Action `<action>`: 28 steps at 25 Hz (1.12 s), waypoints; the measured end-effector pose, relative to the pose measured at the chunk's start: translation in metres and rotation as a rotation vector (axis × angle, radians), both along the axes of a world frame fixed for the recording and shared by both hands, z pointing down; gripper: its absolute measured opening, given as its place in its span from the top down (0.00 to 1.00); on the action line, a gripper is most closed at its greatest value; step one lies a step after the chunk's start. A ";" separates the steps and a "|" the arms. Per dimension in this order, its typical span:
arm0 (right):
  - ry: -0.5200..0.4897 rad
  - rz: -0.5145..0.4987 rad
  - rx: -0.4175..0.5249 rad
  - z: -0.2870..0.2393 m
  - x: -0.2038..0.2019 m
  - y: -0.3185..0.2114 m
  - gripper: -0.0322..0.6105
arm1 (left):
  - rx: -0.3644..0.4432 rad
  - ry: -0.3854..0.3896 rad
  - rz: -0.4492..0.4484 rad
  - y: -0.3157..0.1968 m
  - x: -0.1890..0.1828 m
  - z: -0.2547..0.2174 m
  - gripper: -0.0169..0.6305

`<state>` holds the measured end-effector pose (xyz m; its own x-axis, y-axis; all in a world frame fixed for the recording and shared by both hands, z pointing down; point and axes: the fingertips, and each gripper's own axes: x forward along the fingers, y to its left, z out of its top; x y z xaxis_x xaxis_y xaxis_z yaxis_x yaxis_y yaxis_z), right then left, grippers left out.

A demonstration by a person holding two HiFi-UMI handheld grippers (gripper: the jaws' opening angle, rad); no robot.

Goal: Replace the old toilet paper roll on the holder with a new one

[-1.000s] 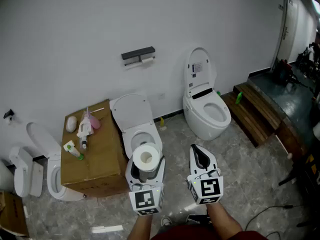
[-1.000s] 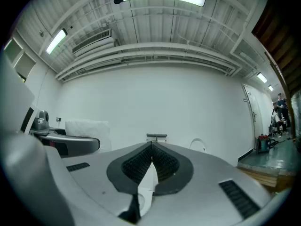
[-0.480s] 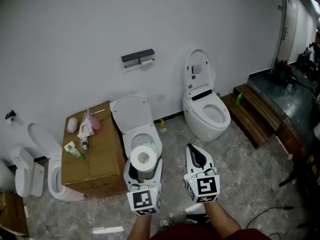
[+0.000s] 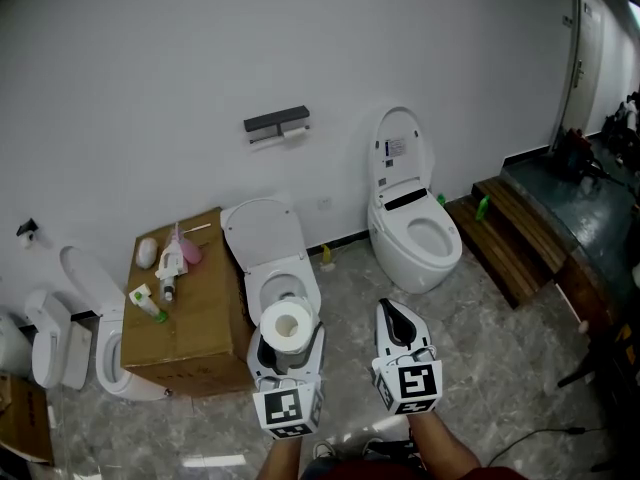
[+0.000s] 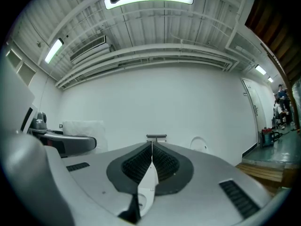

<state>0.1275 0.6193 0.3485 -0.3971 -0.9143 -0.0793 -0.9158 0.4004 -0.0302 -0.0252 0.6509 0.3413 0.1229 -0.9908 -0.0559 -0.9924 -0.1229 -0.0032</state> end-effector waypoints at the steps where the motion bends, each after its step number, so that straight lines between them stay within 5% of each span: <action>1: 0.000 -0.003 0.000 0.001 0.005 -0.001 0.92 | 0.001 0.002 -0.007 0.000 0.005 -0.002 0.30; 14: -0.009 -0.006 -0.013 0.010 0.029 -0.034 0.92 | -0.008 -0.013 -0.004 -0.029 0.030 0.003 0.30; 28: 0.046 0.021 -0.004 0.005 -0.049 -0.134 0.92 | 0.013 0.035 0.054 -0.138 -0.041 0.011 0.30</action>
